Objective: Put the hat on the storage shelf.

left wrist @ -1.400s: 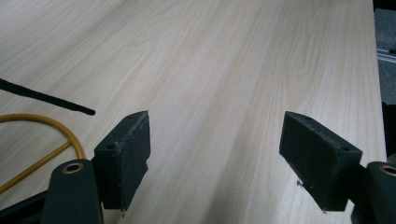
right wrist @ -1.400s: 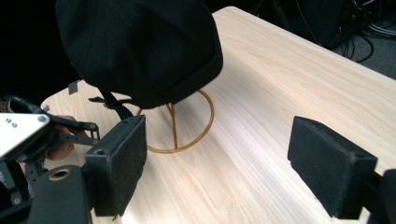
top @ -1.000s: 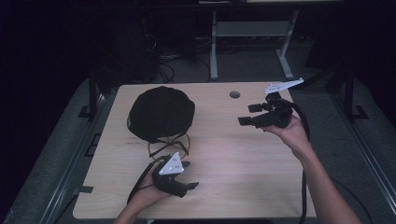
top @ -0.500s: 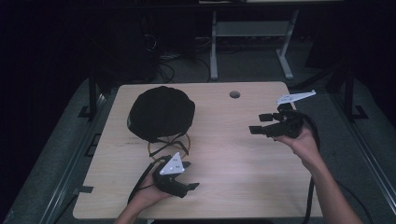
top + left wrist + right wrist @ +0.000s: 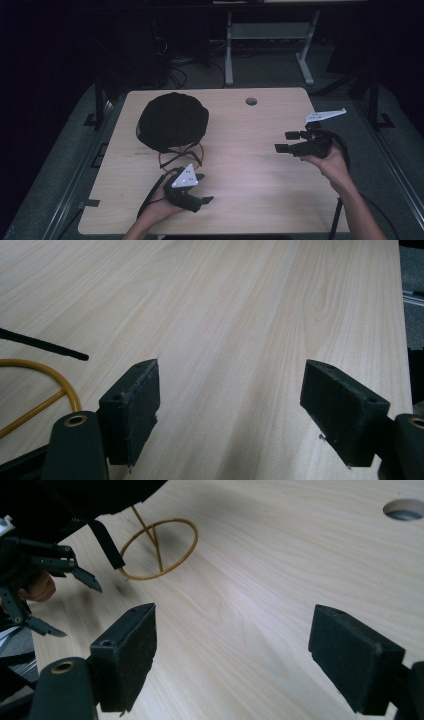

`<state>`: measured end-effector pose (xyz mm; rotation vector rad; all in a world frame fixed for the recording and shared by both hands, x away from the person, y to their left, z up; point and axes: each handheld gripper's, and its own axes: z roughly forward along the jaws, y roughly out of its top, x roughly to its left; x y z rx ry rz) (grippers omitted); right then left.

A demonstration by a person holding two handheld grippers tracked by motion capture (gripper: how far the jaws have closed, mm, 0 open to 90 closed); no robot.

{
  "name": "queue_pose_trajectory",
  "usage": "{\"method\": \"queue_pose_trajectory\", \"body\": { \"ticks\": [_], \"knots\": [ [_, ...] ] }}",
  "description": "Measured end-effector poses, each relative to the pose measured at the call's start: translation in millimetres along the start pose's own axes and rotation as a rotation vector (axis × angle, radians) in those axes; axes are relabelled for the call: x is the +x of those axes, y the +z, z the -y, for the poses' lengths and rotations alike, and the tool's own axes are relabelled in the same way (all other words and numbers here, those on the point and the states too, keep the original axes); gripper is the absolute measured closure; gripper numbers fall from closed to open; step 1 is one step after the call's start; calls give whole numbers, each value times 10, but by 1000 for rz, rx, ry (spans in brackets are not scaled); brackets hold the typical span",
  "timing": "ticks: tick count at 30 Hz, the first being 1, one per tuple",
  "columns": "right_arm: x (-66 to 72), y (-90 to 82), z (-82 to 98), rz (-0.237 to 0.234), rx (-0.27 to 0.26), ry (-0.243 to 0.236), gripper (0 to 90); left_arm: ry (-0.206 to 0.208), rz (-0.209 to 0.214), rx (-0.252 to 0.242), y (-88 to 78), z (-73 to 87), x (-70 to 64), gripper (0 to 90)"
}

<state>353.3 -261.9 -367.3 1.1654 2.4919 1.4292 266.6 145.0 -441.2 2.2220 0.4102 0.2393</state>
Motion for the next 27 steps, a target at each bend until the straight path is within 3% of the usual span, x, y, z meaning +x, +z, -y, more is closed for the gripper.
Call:
{"method": "queue_pose_trajectory", "body": {
  "ticks": [27],
  "knots": [
    [-51,-83,640,2,19,70,189,4,-1,7,0,-1,-15,237]
  ]
}}
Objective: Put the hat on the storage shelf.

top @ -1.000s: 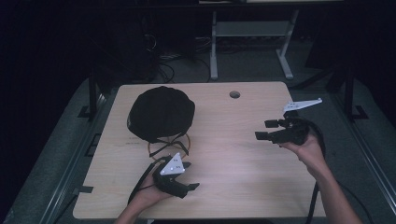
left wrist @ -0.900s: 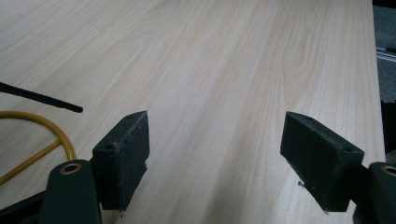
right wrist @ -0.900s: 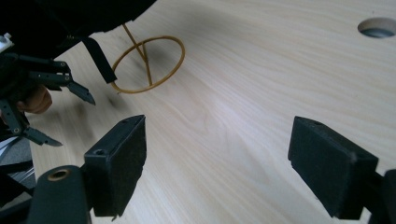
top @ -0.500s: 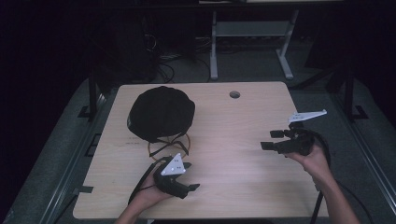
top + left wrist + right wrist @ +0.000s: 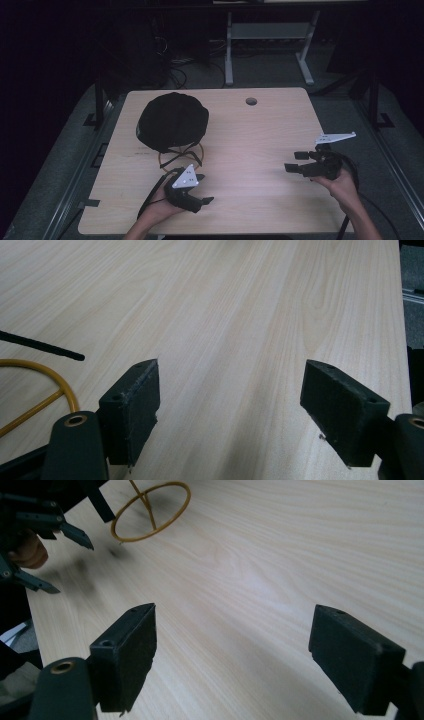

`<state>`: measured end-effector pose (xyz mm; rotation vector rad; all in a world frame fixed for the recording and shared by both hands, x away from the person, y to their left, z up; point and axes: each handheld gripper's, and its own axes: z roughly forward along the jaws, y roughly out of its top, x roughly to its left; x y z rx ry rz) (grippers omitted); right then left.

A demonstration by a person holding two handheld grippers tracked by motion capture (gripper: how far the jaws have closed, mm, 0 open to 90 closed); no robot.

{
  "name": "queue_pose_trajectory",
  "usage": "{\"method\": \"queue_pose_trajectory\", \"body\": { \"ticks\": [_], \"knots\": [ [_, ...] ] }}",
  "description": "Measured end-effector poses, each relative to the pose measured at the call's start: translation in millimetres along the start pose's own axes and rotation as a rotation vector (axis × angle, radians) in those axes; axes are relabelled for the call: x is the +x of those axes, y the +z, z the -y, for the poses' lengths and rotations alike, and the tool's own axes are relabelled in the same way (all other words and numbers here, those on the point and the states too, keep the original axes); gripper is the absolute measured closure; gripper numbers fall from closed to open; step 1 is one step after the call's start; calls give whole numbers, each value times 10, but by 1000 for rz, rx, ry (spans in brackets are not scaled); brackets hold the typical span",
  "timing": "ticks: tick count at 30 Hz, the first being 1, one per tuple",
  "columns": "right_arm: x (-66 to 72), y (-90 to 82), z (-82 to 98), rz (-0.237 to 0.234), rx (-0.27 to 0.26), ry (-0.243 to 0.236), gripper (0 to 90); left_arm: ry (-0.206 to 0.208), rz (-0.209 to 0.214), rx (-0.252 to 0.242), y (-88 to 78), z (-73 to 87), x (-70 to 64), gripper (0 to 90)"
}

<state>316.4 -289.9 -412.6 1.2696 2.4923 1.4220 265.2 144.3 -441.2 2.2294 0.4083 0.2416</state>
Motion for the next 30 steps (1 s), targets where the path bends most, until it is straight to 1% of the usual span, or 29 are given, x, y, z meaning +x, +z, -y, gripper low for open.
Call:
{"method": "queue_pose_trajectory", "body": {
  "ticks": [2,7,9,12,14,19,20,21,23,24,25,28,29,30],
  "knots": [
    [21,0,52,9,7,-10,189,1,0,1,0,1,1,237],
    [60,5,186,8,19,-15,189,1,2,2,0,0,-1,237],
    [64,4,209,7,17,-14,189,1,2,2,0,0,-2,237],
    [90,-8,305,6,21,-9,189,1,3,1,0,-1,-1,237],
    [96,-12,321,5,21,-12,188,0,4,0,0,-1,-1,237],
    [169,-32,441,7,8,-12,187,3,8,2,11,1,-3,237],
    [169,-32,441,7,8,-12,187,3,8,2,11,1,-3,237],
    [201,-25,494,11,5,-17,186,5,9,2,12,1,-3,237],
    [237,-24,543,3,-6,-14,185,5,12,2,15,-3,-6,237],
    [237,-24,543,3,-6,-14,185,5,12,2,15,-3,-6,237],
    [276,-30,583,10,-13,-21,183,4,12,3,18,-4,-5,236],
    [345,-40,654,14,-46,-25,182,-1,12,0,28,-6,-2,236],
    [359,-42,684,13,-65,-28,183,-1,12,0,28,-6,-2,235],
    [366,-45,719,7,-90,-20,183,-5,12,1,31,-7,-1,235]
  ]
}}
